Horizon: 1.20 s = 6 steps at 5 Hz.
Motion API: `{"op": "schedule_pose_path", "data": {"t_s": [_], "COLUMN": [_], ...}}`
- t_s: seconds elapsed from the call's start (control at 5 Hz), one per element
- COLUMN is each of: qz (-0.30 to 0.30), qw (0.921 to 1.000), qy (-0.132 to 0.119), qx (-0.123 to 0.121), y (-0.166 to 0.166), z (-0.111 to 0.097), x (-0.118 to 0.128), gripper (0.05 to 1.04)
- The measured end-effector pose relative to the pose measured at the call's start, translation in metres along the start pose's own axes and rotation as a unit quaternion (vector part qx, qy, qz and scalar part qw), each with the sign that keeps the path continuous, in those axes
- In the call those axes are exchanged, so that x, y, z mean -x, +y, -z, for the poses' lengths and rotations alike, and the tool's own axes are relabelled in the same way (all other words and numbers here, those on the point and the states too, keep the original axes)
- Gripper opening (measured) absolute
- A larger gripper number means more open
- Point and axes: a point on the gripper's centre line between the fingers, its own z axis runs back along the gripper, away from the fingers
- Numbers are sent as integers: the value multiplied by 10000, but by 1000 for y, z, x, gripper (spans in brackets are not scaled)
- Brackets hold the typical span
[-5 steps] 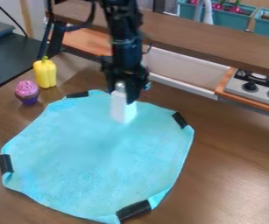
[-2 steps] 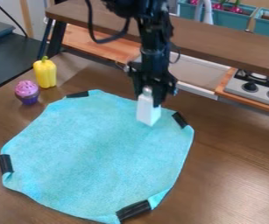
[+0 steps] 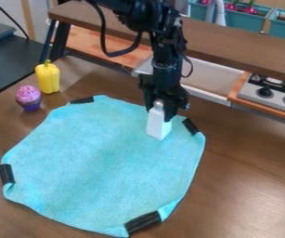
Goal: Put the white figure on top right of the cloth
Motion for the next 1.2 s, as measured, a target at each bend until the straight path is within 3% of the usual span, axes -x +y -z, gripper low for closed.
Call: {"op": "schedule_pose_path", "data": {"t_s": [0.2, 0.4, 0.6, 0.8, 1.0, 1.2], "qz": [-20, -63, 9, 242, 262, 113], "qw": [10000, 9998, 9995, 9956, 9906, 9887], "qy": [-55, -31, -91, -707, -1119, -1250], "qx": [12, 181, 306, 570, 735, 819], "y": [0, 2, 5, 20, 44, 81], "z": [2, 0, -10, -46, -79, -123], "x": [0, 3, 7, 6, 16, 42], "gripper": [890, 1006, 1001, 1000, 1000, 1000]}}
